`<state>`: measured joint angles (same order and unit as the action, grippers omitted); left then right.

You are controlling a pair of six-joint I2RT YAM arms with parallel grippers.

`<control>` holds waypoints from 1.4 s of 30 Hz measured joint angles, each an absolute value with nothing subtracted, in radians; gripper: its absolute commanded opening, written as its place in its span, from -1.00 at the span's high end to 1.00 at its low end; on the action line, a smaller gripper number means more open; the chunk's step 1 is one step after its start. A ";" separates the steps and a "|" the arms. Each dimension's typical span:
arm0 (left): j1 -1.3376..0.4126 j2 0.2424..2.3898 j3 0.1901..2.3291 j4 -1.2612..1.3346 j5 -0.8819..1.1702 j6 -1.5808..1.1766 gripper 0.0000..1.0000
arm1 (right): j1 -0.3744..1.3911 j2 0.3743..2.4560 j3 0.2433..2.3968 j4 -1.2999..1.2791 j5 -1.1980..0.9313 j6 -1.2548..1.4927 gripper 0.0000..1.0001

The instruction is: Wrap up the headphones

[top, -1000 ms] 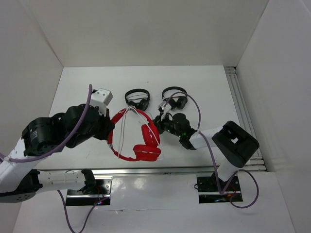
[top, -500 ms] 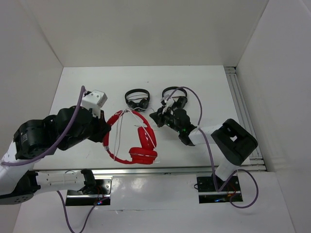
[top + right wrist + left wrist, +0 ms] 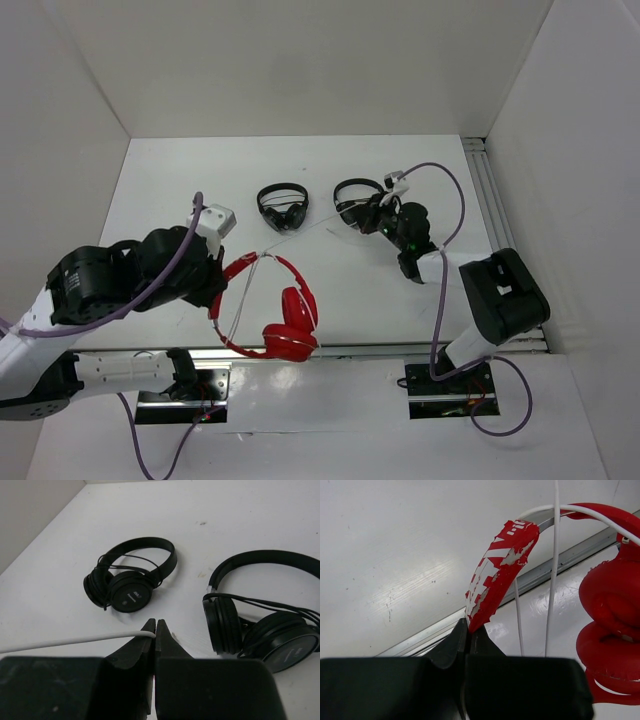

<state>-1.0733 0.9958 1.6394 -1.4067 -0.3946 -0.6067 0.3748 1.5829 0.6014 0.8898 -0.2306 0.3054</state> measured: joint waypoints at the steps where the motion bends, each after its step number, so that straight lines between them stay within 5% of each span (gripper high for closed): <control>1: -1.073 0.989 1.626 -1.406 -0.388 -0.606 1.00 | 0.363 1.575 0.604 0.888 -0.235 0.308 1.00; 19: -1.072 0.915 1.542 -1.351 -0.334 -0.604 1.00 | 0.268 1.534 0.657 0.741 -0.345 0.344 1.00; 33: -1.073 0.821 1.678 -1.334 -0.540 -0.722 1.00 | 0.630 1.470 0.545 0.720 -0.191 0.327 1.00; 42: -1.073 0.810 1.661 -1.314 -0.794 -0.870 1.00 | 1.096 1.281 0.508 0.597 0.105 0.269 1.00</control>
<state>-1.0725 0.8097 1.6608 -1.3140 -0.7937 -0.8696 1.0962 1.2812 0.5083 0.5968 0.1051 0.2687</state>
